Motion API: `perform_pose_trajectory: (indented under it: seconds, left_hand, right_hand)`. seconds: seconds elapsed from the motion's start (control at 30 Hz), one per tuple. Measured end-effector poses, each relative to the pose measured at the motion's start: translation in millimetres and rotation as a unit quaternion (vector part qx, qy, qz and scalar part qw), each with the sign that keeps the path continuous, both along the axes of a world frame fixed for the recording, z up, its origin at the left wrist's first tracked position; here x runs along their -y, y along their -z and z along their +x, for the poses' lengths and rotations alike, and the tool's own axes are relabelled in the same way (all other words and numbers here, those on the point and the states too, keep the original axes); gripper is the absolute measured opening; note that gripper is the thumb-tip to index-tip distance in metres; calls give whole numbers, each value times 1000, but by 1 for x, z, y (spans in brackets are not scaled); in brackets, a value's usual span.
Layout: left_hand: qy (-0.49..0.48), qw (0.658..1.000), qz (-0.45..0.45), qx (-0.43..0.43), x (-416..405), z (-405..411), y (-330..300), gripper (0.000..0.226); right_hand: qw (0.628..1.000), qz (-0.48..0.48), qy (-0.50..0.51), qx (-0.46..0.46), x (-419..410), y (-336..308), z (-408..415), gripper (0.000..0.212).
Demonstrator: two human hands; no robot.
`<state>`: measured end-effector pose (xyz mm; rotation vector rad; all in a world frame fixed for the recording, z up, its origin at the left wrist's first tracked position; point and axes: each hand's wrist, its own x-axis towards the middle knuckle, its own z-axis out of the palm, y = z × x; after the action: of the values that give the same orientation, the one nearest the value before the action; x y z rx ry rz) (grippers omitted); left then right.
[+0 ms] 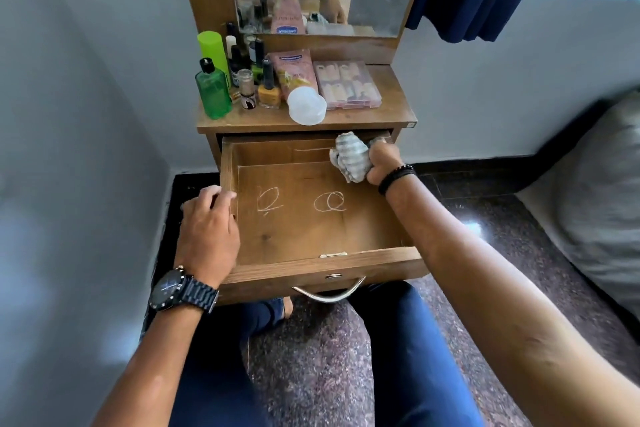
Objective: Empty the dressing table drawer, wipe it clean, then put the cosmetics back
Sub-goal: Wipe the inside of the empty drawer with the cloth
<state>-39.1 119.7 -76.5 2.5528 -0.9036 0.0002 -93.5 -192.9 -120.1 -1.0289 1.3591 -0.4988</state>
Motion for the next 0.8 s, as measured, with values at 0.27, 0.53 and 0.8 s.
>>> perform_pose_trajectory:
  seconds: [0.27, 0.53, 0.8]
  left_hand:
    - [2, 998, 10, -59, -3, -2, 4, 35]
    - [4, 998, 5, -56, -5, -3, 2, 33]
    - [5, 998, -2, -58, -7, -4, -2, 29]
  right_hand:
    - [994, -100, -1, -38, -47, -25, -2, 15]
    - [995, -56, -86, -15, -113, -32, 47, 25]
    - [995, 31, -70, 69, -109, -35, 45, 28]
